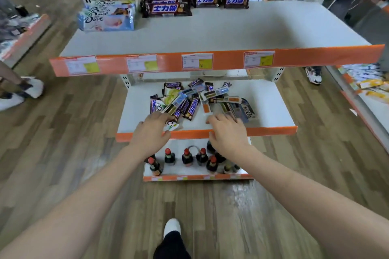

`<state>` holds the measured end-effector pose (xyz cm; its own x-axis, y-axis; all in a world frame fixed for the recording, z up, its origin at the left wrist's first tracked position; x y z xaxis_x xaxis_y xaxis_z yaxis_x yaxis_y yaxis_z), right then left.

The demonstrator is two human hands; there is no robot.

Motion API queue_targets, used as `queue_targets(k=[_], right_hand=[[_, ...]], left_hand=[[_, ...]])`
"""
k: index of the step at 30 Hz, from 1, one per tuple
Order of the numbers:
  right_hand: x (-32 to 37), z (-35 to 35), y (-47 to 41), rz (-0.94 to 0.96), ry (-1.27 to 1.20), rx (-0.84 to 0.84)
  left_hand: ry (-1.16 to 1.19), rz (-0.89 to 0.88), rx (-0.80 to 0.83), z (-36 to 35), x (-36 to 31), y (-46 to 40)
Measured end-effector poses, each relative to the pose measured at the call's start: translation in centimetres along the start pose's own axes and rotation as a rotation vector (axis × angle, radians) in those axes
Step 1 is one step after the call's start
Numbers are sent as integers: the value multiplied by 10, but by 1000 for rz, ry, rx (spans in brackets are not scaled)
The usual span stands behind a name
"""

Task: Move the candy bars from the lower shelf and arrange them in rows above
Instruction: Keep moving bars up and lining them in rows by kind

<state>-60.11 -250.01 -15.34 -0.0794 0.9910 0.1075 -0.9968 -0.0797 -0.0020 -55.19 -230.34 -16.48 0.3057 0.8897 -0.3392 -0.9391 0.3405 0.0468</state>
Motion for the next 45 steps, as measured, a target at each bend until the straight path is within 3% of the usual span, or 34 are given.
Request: queue_targets(k=[15,24,29,45], right_hand=[[38,-116,-94,39,25,19],[18,-175,-147,-16,81,-40],[-5,-194,-170,-106,60,188],[-6,-210,-182,-176,57,4]], left_hand=[[-114,48,103,-72,97,-72],[-94,-47,20,-135,111,-131],[-137,-59,-52,-156,102,-153],[-267,-2,-111,-169,93,-162]])
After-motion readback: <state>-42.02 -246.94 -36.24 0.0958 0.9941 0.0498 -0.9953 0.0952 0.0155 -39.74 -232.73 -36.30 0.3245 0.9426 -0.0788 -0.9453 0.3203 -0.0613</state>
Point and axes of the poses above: each hand's wrist, its own y-axis away from the middle knuckle, its own z-axis out of the back of the hand, x = y × z, the point moved 2 cm from there along -y, towards the middle knuckle, and after that the axes turned 1 degree about z, right-handed, at the moved point
